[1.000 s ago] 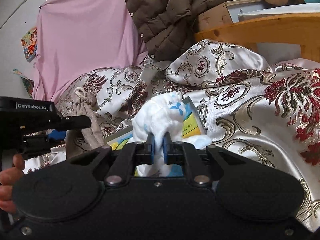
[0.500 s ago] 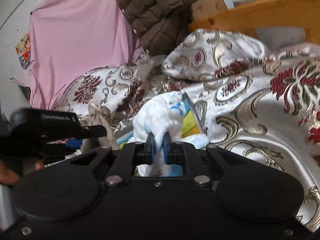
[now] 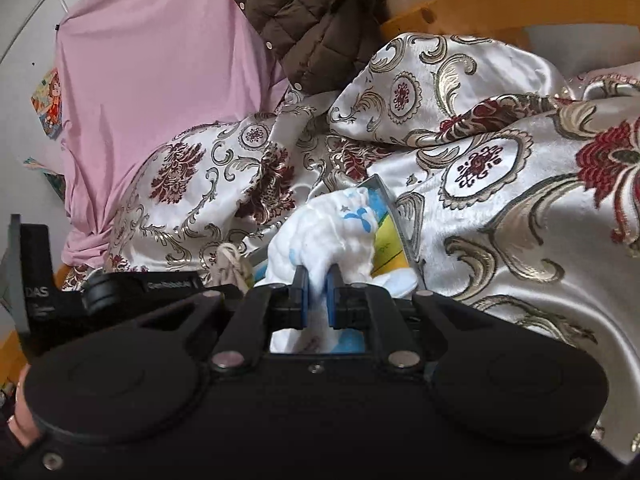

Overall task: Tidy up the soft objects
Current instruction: 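Lower the bag onto the tray and open the left tool while the right tool releases the cloth there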

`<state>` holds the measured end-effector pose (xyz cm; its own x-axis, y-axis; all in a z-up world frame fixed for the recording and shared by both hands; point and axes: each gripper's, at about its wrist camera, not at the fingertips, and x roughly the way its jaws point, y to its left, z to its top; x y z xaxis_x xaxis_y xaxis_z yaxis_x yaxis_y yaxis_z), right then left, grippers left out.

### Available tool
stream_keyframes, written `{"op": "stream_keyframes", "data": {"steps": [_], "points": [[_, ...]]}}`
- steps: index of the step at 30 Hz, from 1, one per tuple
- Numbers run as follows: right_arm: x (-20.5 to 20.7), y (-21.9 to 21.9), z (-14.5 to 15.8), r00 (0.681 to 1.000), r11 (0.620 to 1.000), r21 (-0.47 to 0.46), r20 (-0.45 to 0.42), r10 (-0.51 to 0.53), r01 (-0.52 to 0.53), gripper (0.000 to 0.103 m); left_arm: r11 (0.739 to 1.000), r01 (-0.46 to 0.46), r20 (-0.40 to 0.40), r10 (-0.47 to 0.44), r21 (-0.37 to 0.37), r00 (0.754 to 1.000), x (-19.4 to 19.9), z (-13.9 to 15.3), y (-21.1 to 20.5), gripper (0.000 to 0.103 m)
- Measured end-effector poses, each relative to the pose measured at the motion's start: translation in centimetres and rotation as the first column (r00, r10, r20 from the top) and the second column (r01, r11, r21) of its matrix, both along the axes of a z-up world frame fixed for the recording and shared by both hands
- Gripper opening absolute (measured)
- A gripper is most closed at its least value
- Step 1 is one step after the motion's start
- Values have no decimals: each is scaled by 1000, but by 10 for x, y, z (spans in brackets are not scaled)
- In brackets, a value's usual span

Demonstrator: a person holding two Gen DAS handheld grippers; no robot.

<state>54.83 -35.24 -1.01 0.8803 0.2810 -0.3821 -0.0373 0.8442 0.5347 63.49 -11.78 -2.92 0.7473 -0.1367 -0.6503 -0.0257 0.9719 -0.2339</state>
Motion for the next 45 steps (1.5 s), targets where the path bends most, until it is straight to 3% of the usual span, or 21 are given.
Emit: {"op": "stream_keyframes", "data": {"steps": [10, 15, 22, 27, 30, 33, 38, 45], "points": [[10, -7, -8, 1000, 999, 50, -2, -3, 3, 4, 997, 41, -6, -41, 70, 999, 16, -5, -14, 32], [8, -6, -10, 1000, 999, 44, -1, -4, 4, 4, 996, 40, 8, -41, 75, 999, 17, -5, -16, 52], [8, -4, -10, 1000, 999, 34, 2, -7, 7, 5, 995, 49, 20, -51, 88, 999, 20, -7, -17, 64], [8, -4, -9, 1000, 999, 32, 6, -2, 2, 8, 994, 76, 57, -80, 81, 995, 11, -7, -14, 86], [8, -4, -8, 1000, 1000, 28, 9, 0, -1, 9, 994, 84, 79, -89, 64, 993, 1, -6, -8, 92], [8, -3, -6, 1000, 1000, 25, 13, 0, -1, 9, 995, 96, 94, -99, 40, 991, -8, -5, -2, 92], [7, -4, -4, 1000, 1000, 18, 20, 4, -5, 10, 990, 96, 61, -103, 107, 993, -17, -10, -2, 92], [5, -5, 1, 999, 1000, 16, 36, 10, -11, 10, 1000, 6, 14, -6, 22, 1000, -23, -25, 10, 90]]}}
